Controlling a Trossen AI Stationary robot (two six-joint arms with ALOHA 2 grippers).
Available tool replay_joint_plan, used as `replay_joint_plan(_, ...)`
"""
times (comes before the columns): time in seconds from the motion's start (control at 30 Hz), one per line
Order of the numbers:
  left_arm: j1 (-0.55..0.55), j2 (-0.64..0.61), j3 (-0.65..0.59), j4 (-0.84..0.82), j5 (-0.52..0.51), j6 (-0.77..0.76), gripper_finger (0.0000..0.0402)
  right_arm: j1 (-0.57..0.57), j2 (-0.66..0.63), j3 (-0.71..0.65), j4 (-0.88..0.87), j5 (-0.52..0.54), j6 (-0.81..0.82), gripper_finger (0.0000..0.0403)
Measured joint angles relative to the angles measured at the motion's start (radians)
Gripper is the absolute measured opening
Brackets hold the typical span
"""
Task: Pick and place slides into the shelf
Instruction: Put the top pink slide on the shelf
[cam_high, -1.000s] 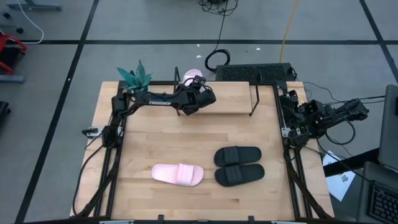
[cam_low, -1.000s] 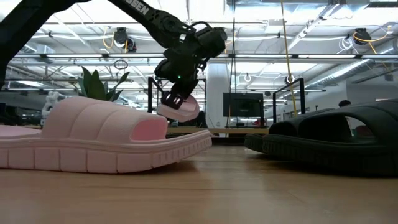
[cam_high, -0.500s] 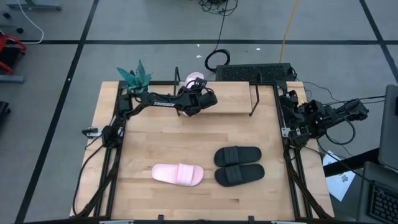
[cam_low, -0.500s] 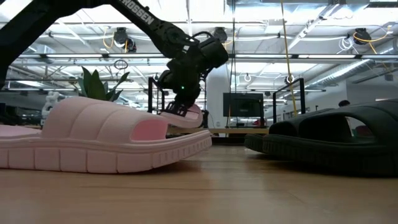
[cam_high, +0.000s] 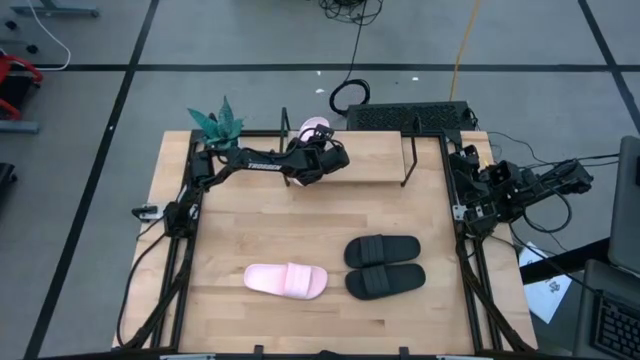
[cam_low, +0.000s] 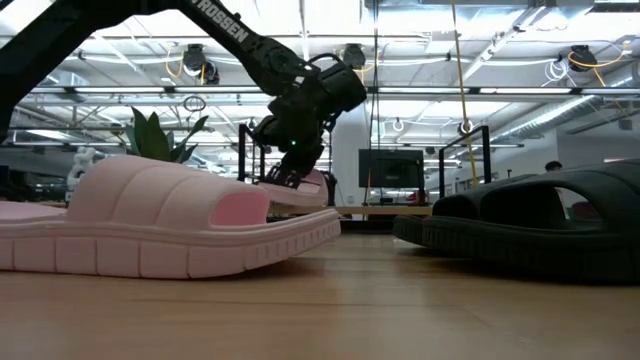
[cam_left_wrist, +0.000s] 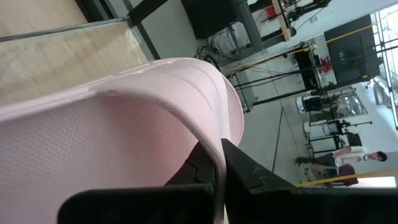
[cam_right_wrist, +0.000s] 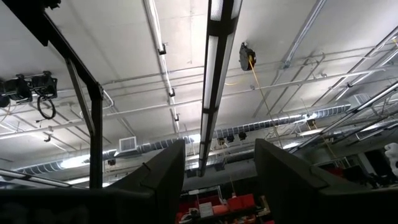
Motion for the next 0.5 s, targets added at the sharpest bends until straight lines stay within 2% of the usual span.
replay_joint_plan(0.23, 0.001, 0.0, 0.0, -0.045, 0.002, -0.076, 0.0, 0.0, 0.0, 0.0, 0.0, 0.0, 0.0, 0.0185)
replay_joint_plan(0.5, 0.0, 0.002, -0.001, -0.048, 0.005, -0.079, 0.0, 0.0, -0.001, 0.0, 0.0, 0.0, 0.0, 0.0185)
